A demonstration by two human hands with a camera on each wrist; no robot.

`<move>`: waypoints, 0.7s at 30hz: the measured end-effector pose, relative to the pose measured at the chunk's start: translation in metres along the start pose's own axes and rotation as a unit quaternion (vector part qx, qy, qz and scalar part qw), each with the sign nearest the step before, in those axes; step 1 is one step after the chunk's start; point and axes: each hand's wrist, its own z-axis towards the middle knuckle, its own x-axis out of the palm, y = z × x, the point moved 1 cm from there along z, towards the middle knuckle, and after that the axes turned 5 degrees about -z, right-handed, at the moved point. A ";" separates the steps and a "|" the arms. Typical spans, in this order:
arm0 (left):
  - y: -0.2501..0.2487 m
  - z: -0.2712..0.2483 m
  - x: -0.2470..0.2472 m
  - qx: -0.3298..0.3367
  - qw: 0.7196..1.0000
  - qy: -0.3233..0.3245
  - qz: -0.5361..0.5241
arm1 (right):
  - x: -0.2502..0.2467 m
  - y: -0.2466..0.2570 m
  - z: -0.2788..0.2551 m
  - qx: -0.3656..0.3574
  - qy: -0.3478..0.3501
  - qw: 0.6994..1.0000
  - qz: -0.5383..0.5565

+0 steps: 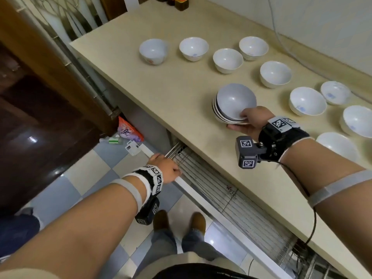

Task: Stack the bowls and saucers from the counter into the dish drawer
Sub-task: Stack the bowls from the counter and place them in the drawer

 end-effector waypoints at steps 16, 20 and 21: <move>0.065 -0.033 0.030 -0.064 0.975 -0.198 -0.076 | 0.088 -0.072 -0.037 0.031 0.214 0.967 -0.135; 0.089 -0.035 0.028 -0.239 0.898 -0.236 -0.284 | 0.100 -0.093 -0.041 0.042 0.232 0.959 -0.158; 0.089 -0.037 0.029 -0.259 0.862 -0.226 -0.372 | 0.103 -0.099 -0.041 0.046 0.233 0.958 -0.158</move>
